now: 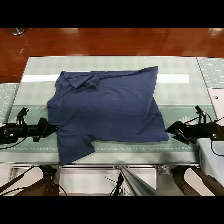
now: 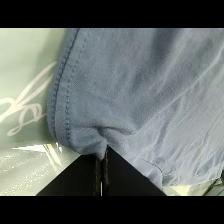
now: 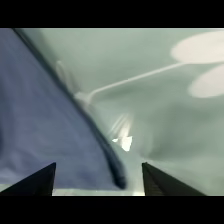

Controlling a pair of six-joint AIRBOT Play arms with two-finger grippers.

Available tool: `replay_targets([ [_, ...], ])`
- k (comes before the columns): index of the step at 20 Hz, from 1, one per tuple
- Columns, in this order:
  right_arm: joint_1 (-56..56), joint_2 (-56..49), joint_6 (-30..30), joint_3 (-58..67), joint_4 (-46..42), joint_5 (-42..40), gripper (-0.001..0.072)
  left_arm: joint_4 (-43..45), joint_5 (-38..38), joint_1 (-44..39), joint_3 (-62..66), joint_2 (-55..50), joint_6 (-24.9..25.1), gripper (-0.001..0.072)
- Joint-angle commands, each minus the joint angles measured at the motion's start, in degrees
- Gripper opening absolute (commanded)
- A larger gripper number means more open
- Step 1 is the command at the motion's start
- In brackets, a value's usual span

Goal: Fold the shirts.

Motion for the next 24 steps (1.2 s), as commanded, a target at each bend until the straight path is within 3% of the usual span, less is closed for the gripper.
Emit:
replay_targets([
  [1,5.1,-6.1,-3.4,0.2,7.2,-3.2,0.0618,0.0,0.0,0.0,0.0,0.0,0.0,0.0021],
  [3,9.5,-9.6,-5.3,1.5,9.9,-4.0,0.0605,0.0,0.1,0.0,0.0,0.0,0.0,0.0021],
  [4,11.5,-11.0,-5.7,2.8,10.1,-4.0,0.0459,0.0,0.0,0.0,0.0,0.0,0.0,0.0021],
  [5,13.0,-11.8,-6.1,4.2,10.1,-3.9,0.015,0.0,0.0,0.0,0.0,0.0,0.0,0.0021],
  [6,14.3,-12.1,-6.6,6.1,10.3,-3.5,0.0019,0.0,0.0,0.0,0.0,0.1,0.0,0.0021],
  [8,15.2,-12.0,-6.7,12.7,10.1,0.5,0.0019,-2.3,-0.8,0.0,0.9,0.3,0.2,0.0021],
  [9,15.0,-12.0,-6.6,18.4,10.0,3.4,0.0019,-7.3,-3.0,0.0,2.6,0.8,2.2,0.0021],
  [12,15.0,-12.0,-2.4,42.5,8.0,8.4,0.0019,-37.4,-12.2,-0.9,12.3,5.3,14.0,0.0019],
  [14,15.0,-12.1,-0.3,60.4,6.5,7.5,0.0019,-48.0,-9.0,-3.5,23.8,10.8,14.3,0.0018],
  [16,15.0,-12.0,3.5,76.7,3.8,7.0,0.0019,-45.0,-1.5,-6.1,37.4,15.7,11.4,0.0018],
  [19,15.0,-8.4,5.0,92.4,2.8,8.4,0.0019,-29.1,5.1,-7.5,57.8,21.1,2.5,0.0017],
  [22,15.0,1.6,4.0,93.6,0.5,8.3,0.0019,-9.8,5.6,-7.4,73.9,25.8,-7.6,0.0018],
  [24,15.0,7.7,4.4,93.6,-2.5,9.5,0.0019,-2.6,5.5,-7.4,79.6,29.2,-10.2,0.0018],
])
